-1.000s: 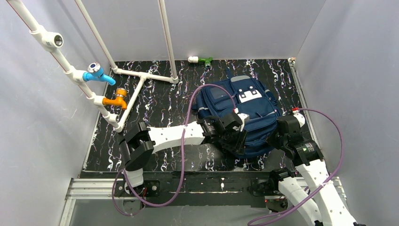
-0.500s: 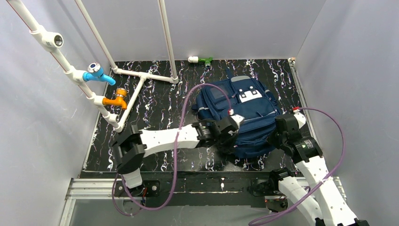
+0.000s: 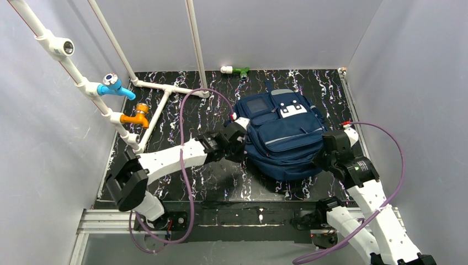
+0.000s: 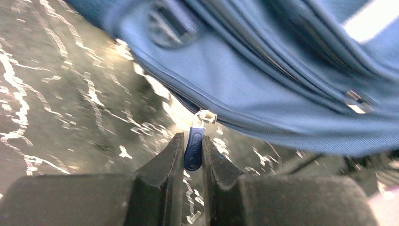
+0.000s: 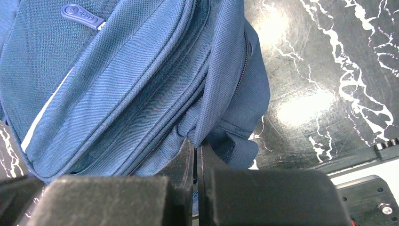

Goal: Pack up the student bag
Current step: Zip the student bag at the center of the board.

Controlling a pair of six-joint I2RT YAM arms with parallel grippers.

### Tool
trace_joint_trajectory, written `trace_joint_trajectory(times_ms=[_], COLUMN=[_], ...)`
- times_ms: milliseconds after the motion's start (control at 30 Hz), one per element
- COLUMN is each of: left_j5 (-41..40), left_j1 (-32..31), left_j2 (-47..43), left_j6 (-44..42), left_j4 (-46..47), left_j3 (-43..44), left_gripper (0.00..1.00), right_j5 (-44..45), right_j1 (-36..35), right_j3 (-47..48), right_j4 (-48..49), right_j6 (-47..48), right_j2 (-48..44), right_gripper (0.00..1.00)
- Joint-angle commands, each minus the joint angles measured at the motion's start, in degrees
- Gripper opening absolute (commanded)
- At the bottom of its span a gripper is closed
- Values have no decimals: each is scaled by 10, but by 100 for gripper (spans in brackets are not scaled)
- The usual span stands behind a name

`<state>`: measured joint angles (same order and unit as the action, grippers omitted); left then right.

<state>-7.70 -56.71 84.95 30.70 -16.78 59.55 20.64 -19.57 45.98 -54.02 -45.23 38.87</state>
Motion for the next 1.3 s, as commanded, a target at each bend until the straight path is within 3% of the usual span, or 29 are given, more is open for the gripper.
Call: trace_joint_trajectory(times_ms=[0, 167, 233, 367, 400, 500, 567, 700, 867, 1067, 1267], left_j5=[-73, -115, -97, -15, 6, 84, 116, 130, 130, 135, 140], left_j1=[80, 112, 118, 119, 119, 118, 116, 116, 116, 115, 116], left_j2=[42, 98, 113, 103, 96, 81, 77, 80, 80, 83, 82], left_j6=[-59, -64, -65, -69, -67, -54, -37, -24, -21, -16, -12], left_j4=[-79, -108, -111, -91, -83, -59, -52, -42, -32, -28, -27], left_j3=[51, 99, 109, 97, 91, 84, 83, 78, 69, 64, 68], left_gripper=[0, 0, 0, 0, 0, 0, 0, 0, 0, 0, 0], right_j5=[120, 111, 95, -16, -48, -102, -121, -167, -202, -125, -113], right_j1=[11, 11, 11, 11, 11, 11, 11, 11, 11, 11, 11], right_j3=[56, 60, 63, 53, 49, 57, 66, 56, 10, -21, -62], right_j4=[33, 41, 52, 92, 94, 37, -10, -49, -100, -170, -144], right_j6=[36, 35, 47, 109, 113, 102, 96, 79, -17, -90, -144], right_j2=[-5, -4, -1, 25, 35, 77, 93, 70, 7, -56, -65], right_gripper=[1, 1, 1, 1, 10, 72, 86, 98, 96, 84, 70])
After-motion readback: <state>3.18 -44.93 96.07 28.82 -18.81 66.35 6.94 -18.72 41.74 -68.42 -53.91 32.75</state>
